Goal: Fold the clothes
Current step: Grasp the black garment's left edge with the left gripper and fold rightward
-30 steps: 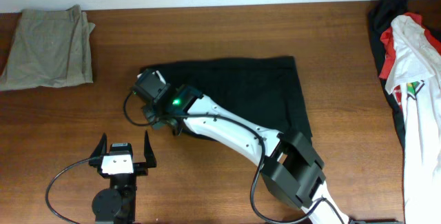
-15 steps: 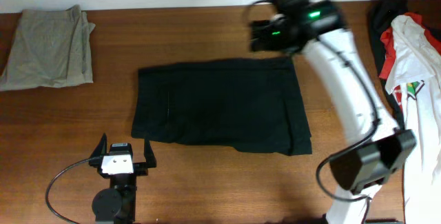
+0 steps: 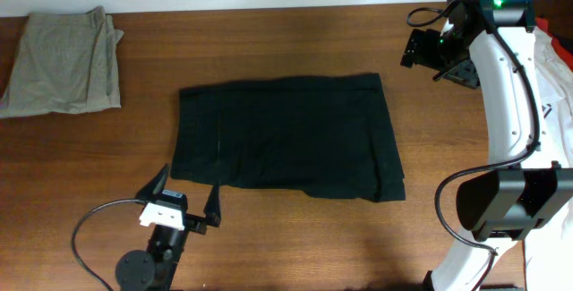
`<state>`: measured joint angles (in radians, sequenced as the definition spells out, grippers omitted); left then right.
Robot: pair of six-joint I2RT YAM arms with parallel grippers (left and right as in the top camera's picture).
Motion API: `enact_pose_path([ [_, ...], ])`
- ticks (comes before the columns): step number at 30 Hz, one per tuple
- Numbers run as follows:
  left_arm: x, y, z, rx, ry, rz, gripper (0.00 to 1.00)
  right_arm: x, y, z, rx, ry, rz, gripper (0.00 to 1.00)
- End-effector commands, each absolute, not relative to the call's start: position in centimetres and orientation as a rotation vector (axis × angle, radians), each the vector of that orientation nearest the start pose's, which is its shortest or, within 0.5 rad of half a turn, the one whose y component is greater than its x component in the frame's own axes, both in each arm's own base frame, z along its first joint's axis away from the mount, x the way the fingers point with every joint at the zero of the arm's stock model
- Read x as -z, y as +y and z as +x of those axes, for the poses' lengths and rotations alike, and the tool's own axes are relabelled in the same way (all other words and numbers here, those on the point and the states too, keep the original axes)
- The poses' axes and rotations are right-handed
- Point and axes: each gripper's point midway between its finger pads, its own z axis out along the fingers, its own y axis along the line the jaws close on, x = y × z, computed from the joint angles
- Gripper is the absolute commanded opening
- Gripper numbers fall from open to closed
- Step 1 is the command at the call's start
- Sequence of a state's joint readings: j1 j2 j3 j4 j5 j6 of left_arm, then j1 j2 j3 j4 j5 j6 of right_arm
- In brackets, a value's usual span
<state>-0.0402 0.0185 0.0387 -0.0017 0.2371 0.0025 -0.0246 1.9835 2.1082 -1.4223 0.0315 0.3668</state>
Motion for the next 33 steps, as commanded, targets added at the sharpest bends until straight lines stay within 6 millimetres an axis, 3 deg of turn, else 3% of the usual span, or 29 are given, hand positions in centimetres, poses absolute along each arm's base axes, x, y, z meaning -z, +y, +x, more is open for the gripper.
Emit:
enact_pose_path([
  [1,-24.4,-4.7,23.9,0.210,1.546,0.197,0.99,-20.7,-1.6,42.7,-0.029,2.815,0.581,0.99],
  [4,-24.3,-3.0,27.3,0.098,1.852,0.210,0.99,-20.7,-1.6,42.7,-0.030,2.815,0.581,0.99],
  [6,-23.0,-1.9,31.3,0.097,2.130,0.197,0.99,-20.7,-1.6,42.7,-0.030,2.815,0.581,0.99],
  [9,-20.2,-0.8,36.7,0.139,2.462,0.162,0.99,-20.7,-1.6,42.7,-0.029,2.815,0.581,0.99],
  [10,-18.0,-0.7,38.7,0.162,2.578,0.150,0.99,-20.7,-1.6,42.7,-0.029,2.815,0.581,0.99],
  [12,-14.7,-0.6,40.1,0.183,2.681,0.144,0.99,-20.7,-1.6,42.7,-0.029,2.815,0.581,0.99],
  [15,-9.3,0.2,40.5,0.151,2.818,0.124,0.99,-20.7,-1.6,42.7,-0.029,2.815,0.581,0.99],
  [21,-4.0,2.3,39.2,0.178,2.973,0.029,0.99,-20.7,-1.6,42.7,-0.029,2.815,0.581,0.99],
  [23,-1.8,2.6,38.6,0.306,3.019,-0.033,0.99,-20.7,-1.6,42.7,-0.029,2.815,0.581,0.99],
  [30,0.5,-0.7,38.0,0.632,3.010,0.109,0.99,-20.7,-1.6,42.7,-0.029,2.815,0.580,0.99],
  [32,1.4,-1.0,37.6,0.670,3.031,0.102,0.84,-20.7,-1.6,42.7,-0.029,2.815,0.581,0.99],
  [33,1.5,-1.0,37.4,0.670,3.042,0.100,0.68,-20.7,-1.6,42.7,-0.029,2.815,0.581,0.99],
])
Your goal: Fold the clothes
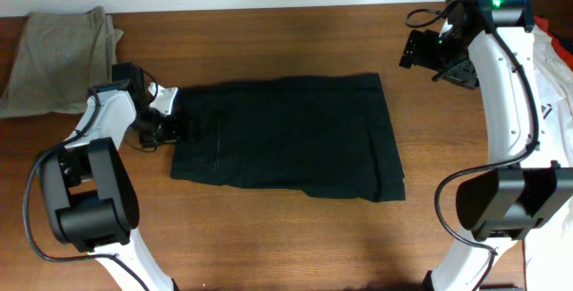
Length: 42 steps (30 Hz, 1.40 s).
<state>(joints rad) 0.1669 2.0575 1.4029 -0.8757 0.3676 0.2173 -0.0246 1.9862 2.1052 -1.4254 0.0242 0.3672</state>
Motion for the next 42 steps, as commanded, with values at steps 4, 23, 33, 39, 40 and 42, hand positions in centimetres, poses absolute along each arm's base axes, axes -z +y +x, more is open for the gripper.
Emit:
enact_pose_path([
  [4,1.6,-0.7,37.1,0.649,3.059,0.094,0.21,-20.7,-1.6,42.7,-0.029,2.815,0.581,0.99],
  [23,-19.8,1.9,41.6,-0.163,3.019,-0.188,0.01,-20.7,-1.6,42.7,-0.029,2.815,0.581,0.99],
  [33,-19.4,-13.0,39.9,0.164,3.034,0.249,0.01,-20.7,-1.6,42.7,-0.029,2.815,0.581,0.99],
  [39,-15.0,-15.6,39.3,0.160,3.075,0.346,0.01,-20.7,-1.6,42.7,-0.029,2.815,0.581,0.99],
  [40,-15.0,-16.1,39.6,0.165,3.057,0.362,0.01,-20.7,-1.6,42.7,-0.029,2.815,0.581,0.99],
  [42,-15.1,-17.1,39.7,0.184,3.035,0.388,0.01,-20.7,-1.6,42.7,-0.029,2.815,0.580,0.99],
])
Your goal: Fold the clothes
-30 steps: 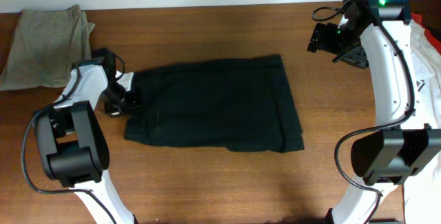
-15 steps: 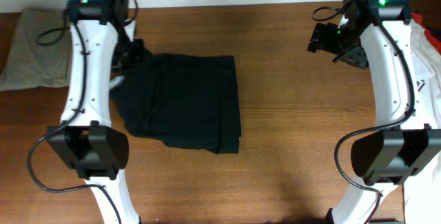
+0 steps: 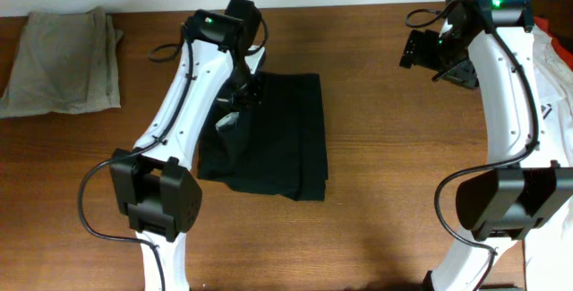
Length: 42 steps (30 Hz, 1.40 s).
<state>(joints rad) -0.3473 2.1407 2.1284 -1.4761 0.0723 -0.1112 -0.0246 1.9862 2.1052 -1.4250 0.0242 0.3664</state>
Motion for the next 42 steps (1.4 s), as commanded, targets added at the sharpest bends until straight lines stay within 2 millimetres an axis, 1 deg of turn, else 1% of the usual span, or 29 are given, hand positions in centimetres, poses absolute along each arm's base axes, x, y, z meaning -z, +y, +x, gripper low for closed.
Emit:
enact_pose_path([
  [1,-15.1,-18.2,39.6,0.232,3.026,0.409,0.01,-20.7,-1.6,42.7,-0.029,2.815,0.581,0.99],
  [3,-15.2,-19.6,38.9,0.274,3.027,0.448,0.01,-20.7,-1.6,42.7,-0.029,2.815,0.581,0.99],
  [6,-14.5,-21.2,38.2,0.271,3.034,0.512,0.01,-20.7,-1.6,42.7,-0.029,2.815,0.581,0.99],
  [8,-14.1,-21.5,38.2,0.270,3.037,0.524,0.01,-20.7,-1.6,42.7,-0.030,2.815,0.581,0.99],
  [10,-14.2,-21.2,38.3,0.246,3.034,0.517,0.01,-20.7,-1.6,42.7,-0.029,2.815,0.581,0.99],
  [12,-14.7,-19.3,38.5,0.159,3.043,0.478,0.01,-20.7,-1.6,42.7,-0.029,2.815,0.581,0.99],
  [13,-15.1,-17.9,38.6,0.096,3.058,0.418,0.01,-20.7,-1.6,42.7,-0.029,2.815,0.581,0.99],
  [14,-15.8,-15.2,38.6,-0.022,3.080,0.317,0.01,-20.7,-1.6,42.7,-0.029,2.815,0.581,0.99],
  [16,-17.0,-12.9,38.2,-0.066,3.110,0.242,0.01,-20.7,-1.6,42.7,-0.030,2.815,0.581,0.99],
  [18,-18.1,-11.8,38.2,-0.126,3.096,0.220,0.01,-20.7,-1.6,42.7,-0.029,2.815,0.581,0.99],
  [19,-19.0,-11.3,38.7,-0.172,3.061,0.172,0.01,-20.7,-1.6,42.7,-0.029,2.815,0.581,0.99],
  [20,-20.0,-11.4,39.1,-0.155,3.025,0.165,0.01,-20.7,-1.6,42.7,-0.029,2.815,0.581,0.99],
  [21,-21.1,-11.6,39.3,-0.131,2.989,0.162,0.01,-20.7,-1.6,42.7,-0.029,2.815,0.581,0.99],
  [22,-21.6,-12.0,39.2,-0.092,2.981,0.164,0.01,-20.7,-1.6,42.7,-0.029,2.815,0.581,0.99],
  [23,-21.6,-12.7,39.0,-0.051,2.987,0.174,0.01,-20.7,-1.6,42.7,-0.029,2.815,0.580,0.99],
  [24,-21.6,-13.7,38.6,-0.005,2.995,0.200,0.01,-20.7,-1.6,42.7,-0.029,2.815,0.581,0.99],
  [26,-21.6,-15.7,37.9,0.005,2.988,0.274,0.01,-20.7,-1.6,42.7,-0.029,2.815,0.581,0.99],
  [28,-21.4,-18.5,37.2,0.017,2.967,0.374,0.01,-20.7,-1.6,42.7,-0.029,2.815,0.581,0.99],
  [29,-21.3,-19.4,37.0,0.022,2.959,0.405,0.01,-20.7,-1.6,42.7,-0.029,2.815,0.581,0.99],
  [30,-21.1,-20.7,36.7,0.032,2.944,0.448,0.01,-20.7,-1.6,42.7,-0.029,2.815,0.581,0.99],
  [32,-20.5,-23.4,36.1,0.083,2.932,0.526,0.01,-20.7,-1.6,42.7,-0.029,2.815,0.581,0.99],
  [34,-19.3,-24.4,35.8,0.077,2.947,0.564,0.02,-20.7,-1.6,42.7,-0.029,2.815,0.581,0.99],
  [35,-18.3,-25.0,35.6,0.077,2.970,0.585,0.06,-20.7,-1.6,42.7,-0.029,2.815,0.581,0.99],
  [36,-17.3,-25.7,35.4,0.094,2.992,0.602,0.06,-20.7,-1.6,42.7,-0.029,2.815,0.581,0.99],
  [37,-16.2,-26.3,35.4,0.095,3.008,0.619,0.10,-20.7,-1.6,42.7,-0.029,2.815,0.581,0.99],
  [38,-15.1,-26.7,35.6,0.083,3.022,0.631,0.79,-20.7,-1.6,42.7,-0.029,2.815,0.580,0.99],
  [40,-13.7,-26.9,35.8,0.068,3.046,0.636,0.82,-20.7,-1.6,42.7,-0.030,2.815,0.581,0.99],
  [41,-13.5,-27.0,35.8,0.073,3.046,0.637,0.82,-20.7,-1.6,42.7,-0.029,2.815,0.581,0.99],
  [42,-13.5,-27.1,35.9,0.076,3.041,0.637,0.87,-20.7,-1.6,42.7,-0.029,2.815,0.581,0.99],
])
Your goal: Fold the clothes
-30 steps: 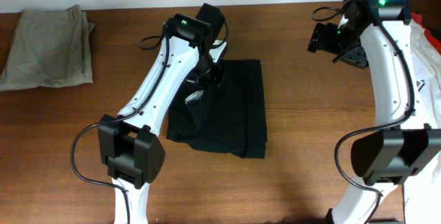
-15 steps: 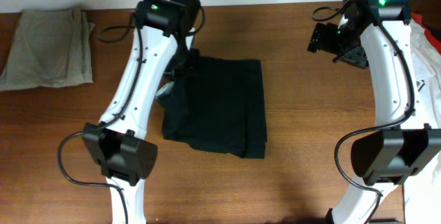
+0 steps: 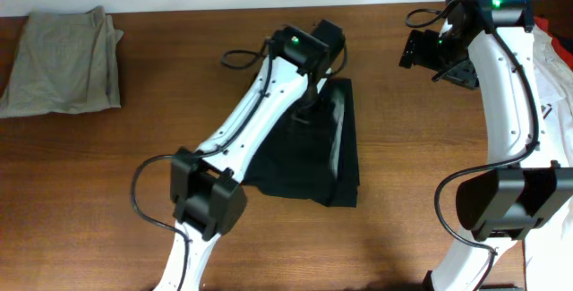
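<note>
A black garment (image 3: 324, 161) lies in the middle of the brown table (image 3: 107, 175), doubled over into a narrow, slightly slanted strip. My left arm reaches across it from the front. The left gripper (image 3: 310, 105) sits low over the strip's upper part, shut on a pinch of the black cloth, with its fingertips hidden under the wrist. My right gripper (image 3: 428, 56) hangs over the far right of the table, well apart from the garment. Its fingers are spread and hold nothing.
A folded khaki garment (image 3: 63, 58) lies at the far left corner. A heap of white clothes (image 3: 553, 103) with a red patch lies at the right edge behind the right arm. The left arm's links cross the table's middle.
The left gripper has moved to the right with the black cloth in it. The folded strip now lies further right and narrower. The right arm has not moved.
The black garment lay spread flat with the left gripper open at the front edge. Then the left gripper was at the garment's left edge. Later that edge was carried over to the right, halving the cloth. Now the strip lies further right.
</note>
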`<state>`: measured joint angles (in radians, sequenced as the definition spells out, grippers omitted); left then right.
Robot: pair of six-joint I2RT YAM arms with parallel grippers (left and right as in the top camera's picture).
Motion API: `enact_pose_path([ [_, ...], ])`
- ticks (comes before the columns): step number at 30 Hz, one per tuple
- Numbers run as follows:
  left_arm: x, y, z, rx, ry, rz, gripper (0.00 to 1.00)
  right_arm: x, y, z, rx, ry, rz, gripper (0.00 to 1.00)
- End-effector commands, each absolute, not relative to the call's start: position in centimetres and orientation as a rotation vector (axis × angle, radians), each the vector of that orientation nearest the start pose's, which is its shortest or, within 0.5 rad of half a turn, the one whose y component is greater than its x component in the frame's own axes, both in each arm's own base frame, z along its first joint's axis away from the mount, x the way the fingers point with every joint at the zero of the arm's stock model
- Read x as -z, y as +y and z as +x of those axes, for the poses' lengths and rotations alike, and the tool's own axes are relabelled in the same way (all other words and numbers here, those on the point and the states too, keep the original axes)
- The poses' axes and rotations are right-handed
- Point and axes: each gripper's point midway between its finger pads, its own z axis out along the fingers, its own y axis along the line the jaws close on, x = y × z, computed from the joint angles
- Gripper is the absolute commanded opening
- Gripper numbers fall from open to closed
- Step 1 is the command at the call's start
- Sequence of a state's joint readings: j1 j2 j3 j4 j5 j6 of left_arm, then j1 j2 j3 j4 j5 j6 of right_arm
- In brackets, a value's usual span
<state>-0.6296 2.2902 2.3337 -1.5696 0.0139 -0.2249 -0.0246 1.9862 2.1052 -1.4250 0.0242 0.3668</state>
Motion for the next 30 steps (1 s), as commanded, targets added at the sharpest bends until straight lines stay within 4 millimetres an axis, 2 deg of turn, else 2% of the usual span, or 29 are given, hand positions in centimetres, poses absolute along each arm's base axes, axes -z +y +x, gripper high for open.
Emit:
enact_pose_path([
  [1,-13.7,-27.1,36.0,0.078,3.036,0.641,0.92,-20.7,-1.6,42.7,-0.029,2.815,0.581,0.99],
  [3,-13.9,-26.5,36.1,0.073,3.042,0.642,0.95,-20.7,-1.6,42.7,-0.029,2.815,0.581,0.99],
  [5,-14.1,-23.9,36.9,0.055,3.083,0.560,0.95,-20.7,-1.6,42.7,-0.029,2.815,0.581,0.99],
  [9,-13.9,-15.9,40.5,0.048,3.113,0.473,0.99,-20.7,-1.6,42.7,-0.029,2.815,0.581,0.99],
  [11,-13.4,-12.9,41.7,0.099,3.124,0.425,0.99,-20.7,-1.6,42.7,-0.029,2.815,0.581,0.99],
  [14,-11.7,-13.1,42.4,0.515,3.087,0.468,0.99,-20.7,-1.6,42.7,-0.029,2.815,0.580,0.99],
  [16,-9.5,-12.7,42.5,0.562,3.084,0.476,0.99,-20.7,-1.6,42.7,-0.029,2.815,0.581,0.99],
  [17,-8.7,-13.1,42.2,0.615,3.071,0.529,0.99,-20.7,-1.6,42.7,-0.029,2.815,0.580,0.99],
  [19,-6.6,-14.1,40.9,0.740,3.075,0.575,0.99,-20.7,-1.6,42.7,-0.029,2.816,0.579,0.99],
  [22,-2.8,-14.3,39.2,0.778,3.109,0.572,0.99,-20.7,-1.6,42.7,-0.029,2.816,0.579,0.99],
  [25,-0.9,-14.4,37.9,0.807,3.133,0.564,0.99,-20.7,-1.6,42.7,-0.029,2.816,0.580,0.99],
  [28,-0.2,-15.7,37.5,0.927,3.092,0.545,0.98,-20.7,-1.6,42.7,-0.029,2.816,0.579,0.99],
  [30,0.1,-16.0,37.8,0.918,3.089,0.510,0.56,-20.7,-1.6,42.7,-0.029,2.816,0.580,0.99],
])
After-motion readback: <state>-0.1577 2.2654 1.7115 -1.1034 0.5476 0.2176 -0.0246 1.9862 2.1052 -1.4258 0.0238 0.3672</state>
